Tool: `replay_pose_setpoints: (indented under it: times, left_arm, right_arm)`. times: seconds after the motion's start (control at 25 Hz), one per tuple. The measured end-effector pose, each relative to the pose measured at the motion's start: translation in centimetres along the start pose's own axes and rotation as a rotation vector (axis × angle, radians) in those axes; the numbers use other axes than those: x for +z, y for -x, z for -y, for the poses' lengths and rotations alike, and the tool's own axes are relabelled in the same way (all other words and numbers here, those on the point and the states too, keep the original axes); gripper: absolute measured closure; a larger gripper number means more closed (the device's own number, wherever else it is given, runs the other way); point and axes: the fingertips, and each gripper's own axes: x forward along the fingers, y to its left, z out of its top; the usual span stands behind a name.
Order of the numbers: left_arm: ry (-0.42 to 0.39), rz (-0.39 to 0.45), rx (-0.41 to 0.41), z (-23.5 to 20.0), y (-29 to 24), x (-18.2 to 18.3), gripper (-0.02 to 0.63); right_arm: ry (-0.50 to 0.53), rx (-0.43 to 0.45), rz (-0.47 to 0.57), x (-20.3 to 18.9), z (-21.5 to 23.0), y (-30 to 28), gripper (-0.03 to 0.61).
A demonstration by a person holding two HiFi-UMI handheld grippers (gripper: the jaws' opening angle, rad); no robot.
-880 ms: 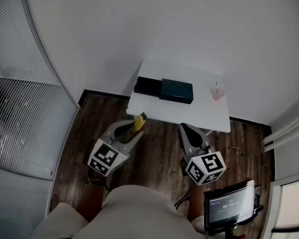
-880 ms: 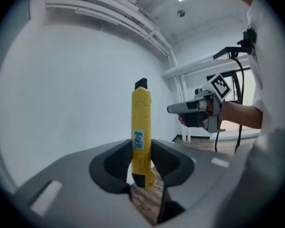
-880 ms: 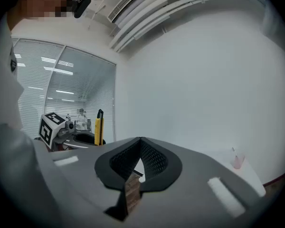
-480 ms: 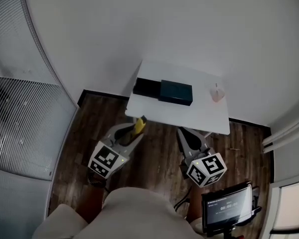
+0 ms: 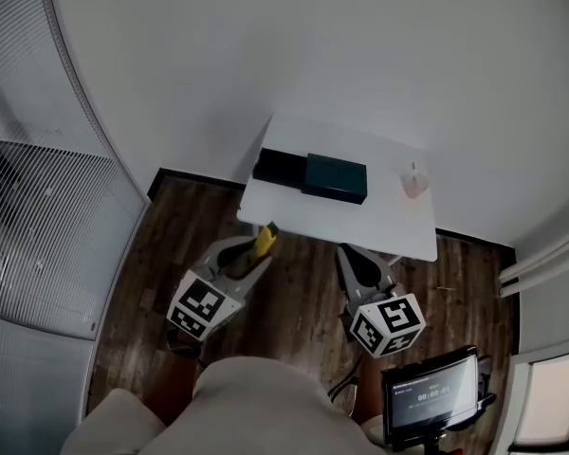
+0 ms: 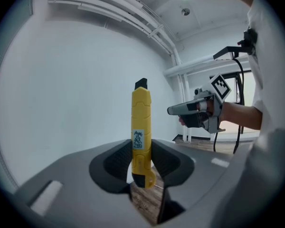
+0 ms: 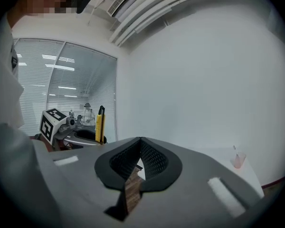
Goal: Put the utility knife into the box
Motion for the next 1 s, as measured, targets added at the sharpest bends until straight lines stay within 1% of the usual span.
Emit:
replay_pose_setpoints:
  times: [0.12,0.28,0.52,0.68,0.84,1.0]
  left_arm:
    - [0.007,-0.009,0.011,-0.3,-0.7,-0.1,0.488]
    - [0.022,-0.023,0.025,-0.4,-1.7,0.0,0.488]
    - [0.052,-0.035,0.06,1.0,-0.7,-0.9,0.489]
    - [0.063,-0.056,0.07,1.2,-0.8,-1.6,0.488]
    - [0.06,-0.061,0.072,0.4,-1.6,-2.0,0.488]
    - [0.063,-0.056,0.054,-0.8,-2.9,-2.0,0.488]
  right_arm:
    - [-0.017,0.014,0.0,-0.1,0.7,-0.5,0.577]
    - [-0.064,0.047,0.033,0.5,1.7,-0.7,0.577]
    - [-0.039,0.06,0.041,0.3,1.4,0.5,0.577]
    - [-0.055,0.065,0.028,0.0,1.8,0.5,0.577]
    - [-0.071,0.063,0.015,-0.4,2.6,-0.4,0.577]
    - [-0.047,0.043,0.009,-0.8,3.4,-1.6,0.577]
